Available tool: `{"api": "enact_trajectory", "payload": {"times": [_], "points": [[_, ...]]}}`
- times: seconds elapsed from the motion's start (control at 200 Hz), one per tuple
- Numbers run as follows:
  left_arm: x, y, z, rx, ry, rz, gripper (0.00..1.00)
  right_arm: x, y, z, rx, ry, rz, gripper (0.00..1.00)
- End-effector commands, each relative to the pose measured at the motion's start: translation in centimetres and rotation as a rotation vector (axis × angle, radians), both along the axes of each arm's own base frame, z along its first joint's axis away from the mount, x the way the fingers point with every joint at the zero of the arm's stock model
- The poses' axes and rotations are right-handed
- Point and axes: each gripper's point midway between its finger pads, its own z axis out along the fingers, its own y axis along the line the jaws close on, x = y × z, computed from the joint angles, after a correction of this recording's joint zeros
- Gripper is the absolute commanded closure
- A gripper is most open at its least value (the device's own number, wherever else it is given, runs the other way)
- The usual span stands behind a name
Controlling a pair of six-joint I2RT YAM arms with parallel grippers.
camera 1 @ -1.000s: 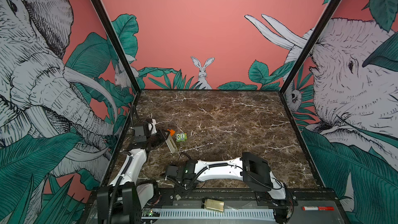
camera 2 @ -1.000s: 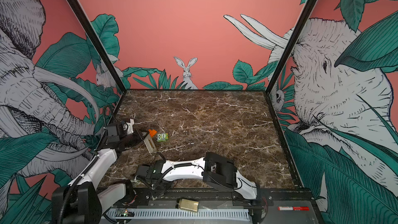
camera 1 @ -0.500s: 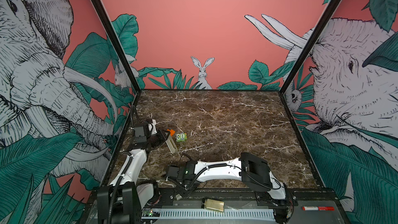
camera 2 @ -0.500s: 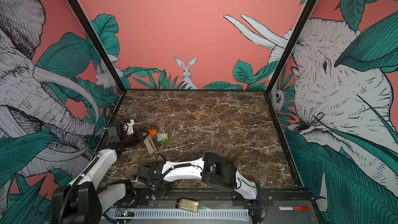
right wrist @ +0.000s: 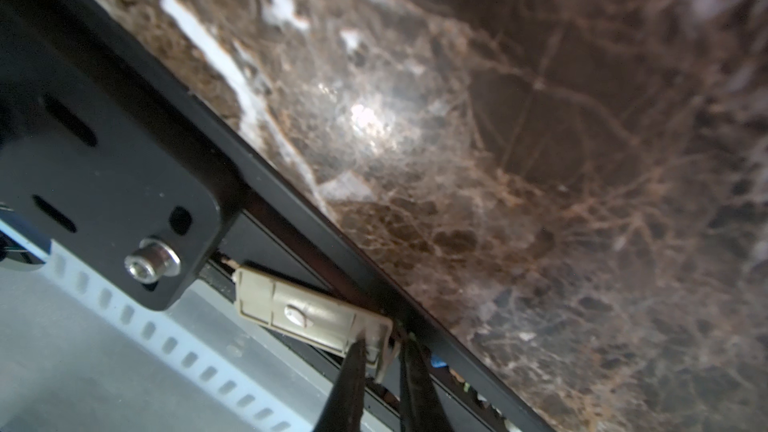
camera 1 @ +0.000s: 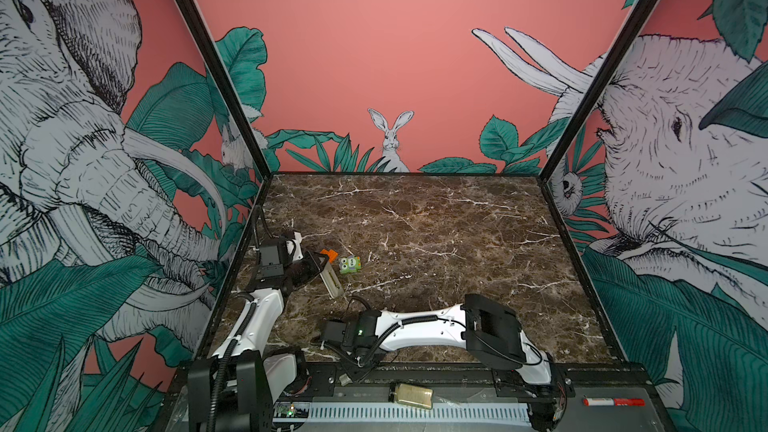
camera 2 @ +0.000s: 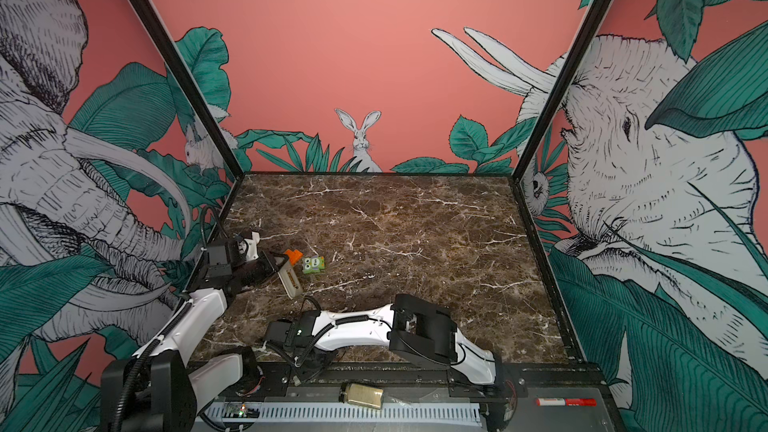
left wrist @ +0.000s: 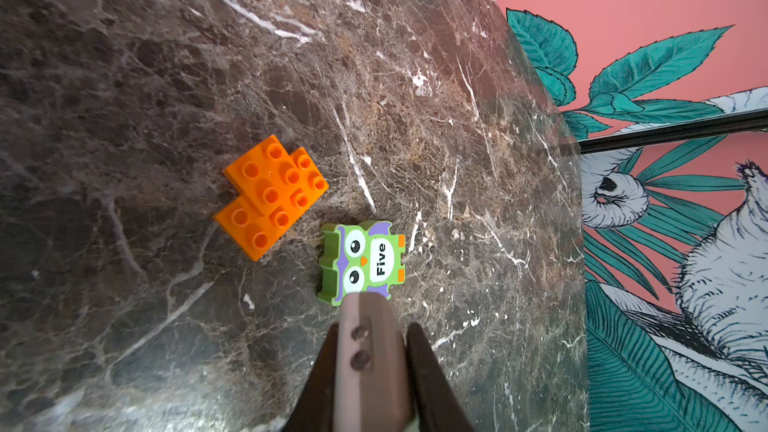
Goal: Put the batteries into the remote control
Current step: 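Close the right gripper on the beige battery cover and lift it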
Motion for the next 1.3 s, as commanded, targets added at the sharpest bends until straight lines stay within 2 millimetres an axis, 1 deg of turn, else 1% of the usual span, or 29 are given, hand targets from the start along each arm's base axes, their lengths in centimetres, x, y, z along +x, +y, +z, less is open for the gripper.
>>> {"api": "enact_trajectory", "payload": {"times": [0.0,0.26,0.41,0.44,0.525,0.83,1.08,1.295], "points": [[-0.3,-0.2,0.3,-0.015,-0.022,-0.009,1.00,-0.4,-0.6,-0.8,-0.035,-0.005,-0.002,0.87],[-0.8,-0.3,-0.3,-0.018,-0.009,-0.007,1.00,-0.3,-0.6,-0.6,-0.036,-0.009,-0.007,0.90],[-0.8,-0.2,-0.3,-0.018,-0.010,-0.006,1.00,-0.2,-0.6,-0.4,-0.034,-0.013,-0.007,0.92],[-1.0,-0.7,-0.1,-0.039,-0.013,-0.028,1.00,-0.2,-0.6,-0.4,-0.033,-0.014,-0.006,0.92],[-1.0,-0.8,0.0,-0.041,-0.015,-0.031,1.00,-0.2,-0.5,-0.2,-0.026,-0.018,-0.001,0.94],[-1.1,-0.9,-0.3,-0.045,-0.013,-0.039,1.00,0.3,-0.3,0.4,0.011,-0.047,0.003,0.99],[-0.9,-1.0,-0.7,-0.047,-0.003,-0.049,1.00,0.8,-0.3,1.5,0.050,-0.073,0.024,1.00],[-0.8,-1.3,-0.8,-0.070,-0.005,-0.060,1.00,2.1,-0.9,2.9,0.102,-0.110,0.015,1.00]]}}
